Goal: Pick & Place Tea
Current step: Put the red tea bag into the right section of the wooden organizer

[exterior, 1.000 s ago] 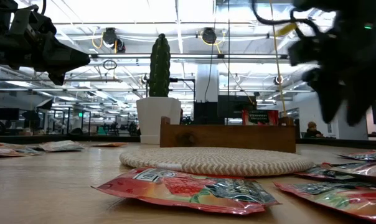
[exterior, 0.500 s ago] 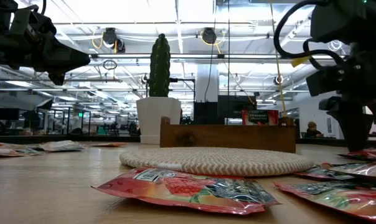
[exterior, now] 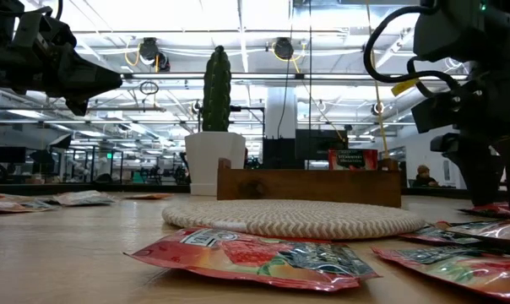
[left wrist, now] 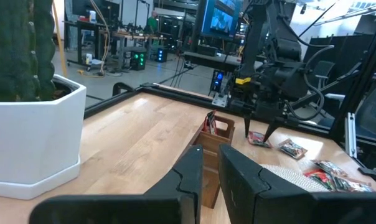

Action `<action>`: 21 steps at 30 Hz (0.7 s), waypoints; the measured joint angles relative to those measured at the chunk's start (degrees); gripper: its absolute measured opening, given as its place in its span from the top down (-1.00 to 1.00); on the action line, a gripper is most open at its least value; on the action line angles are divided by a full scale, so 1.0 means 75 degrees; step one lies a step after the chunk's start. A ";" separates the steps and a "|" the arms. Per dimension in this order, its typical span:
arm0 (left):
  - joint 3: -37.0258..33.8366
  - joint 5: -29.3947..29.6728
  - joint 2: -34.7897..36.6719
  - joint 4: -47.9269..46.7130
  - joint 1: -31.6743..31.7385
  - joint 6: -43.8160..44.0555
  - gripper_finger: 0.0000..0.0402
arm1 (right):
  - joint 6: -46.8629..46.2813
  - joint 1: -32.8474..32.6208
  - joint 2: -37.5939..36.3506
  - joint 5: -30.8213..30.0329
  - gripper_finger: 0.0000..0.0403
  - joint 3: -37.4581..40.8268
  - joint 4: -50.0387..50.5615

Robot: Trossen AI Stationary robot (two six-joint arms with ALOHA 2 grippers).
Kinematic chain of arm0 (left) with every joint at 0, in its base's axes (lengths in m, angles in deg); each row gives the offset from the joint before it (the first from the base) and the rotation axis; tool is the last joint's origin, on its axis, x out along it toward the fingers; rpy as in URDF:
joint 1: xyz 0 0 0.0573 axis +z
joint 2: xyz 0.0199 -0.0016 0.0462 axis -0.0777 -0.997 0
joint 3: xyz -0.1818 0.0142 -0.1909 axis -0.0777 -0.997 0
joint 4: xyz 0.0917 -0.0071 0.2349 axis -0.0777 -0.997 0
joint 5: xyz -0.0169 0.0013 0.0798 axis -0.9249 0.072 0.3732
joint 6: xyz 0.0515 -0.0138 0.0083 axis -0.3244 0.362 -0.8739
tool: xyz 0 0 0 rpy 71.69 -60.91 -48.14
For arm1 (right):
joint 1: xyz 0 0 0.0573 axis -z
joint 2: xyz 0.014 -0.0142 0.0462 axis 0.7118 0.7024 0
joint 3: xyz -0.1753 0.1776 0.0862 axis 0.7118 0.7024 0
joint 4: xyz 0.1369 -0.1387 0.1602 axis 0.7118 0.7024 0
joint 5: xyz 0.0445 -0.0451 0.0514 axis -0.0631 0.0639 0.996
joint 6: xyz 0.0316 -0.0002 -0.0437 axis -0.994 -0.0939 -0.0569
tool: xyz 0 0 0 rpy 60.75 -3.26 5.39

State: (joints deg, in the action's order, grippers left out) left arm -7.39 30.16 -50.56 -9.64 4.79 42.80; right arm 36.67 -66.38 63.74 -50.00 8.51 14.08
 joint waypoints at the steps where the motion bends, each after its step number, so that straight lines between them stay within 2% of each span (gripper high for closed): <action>1: 0.0000 0.0000 0.0001 -0.0001 0.0000 0.0001 0.74 | 0.0039 0.0000 0.0000 0.0036 -0.02 0.0000 -0.0005; 21: 0.0000 0.0000 0.0000 0.0000 0.0000 0.0001 0.74 | 0.0831 0.0515 0.0006 0.0193 0.97 0.0012 -0.0017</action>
State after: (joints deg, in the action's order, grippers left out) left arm -7.39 30.16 -50.55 -9.64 4.79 42.81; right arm 42.91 -62.51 63.79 -48.55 8.60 13.95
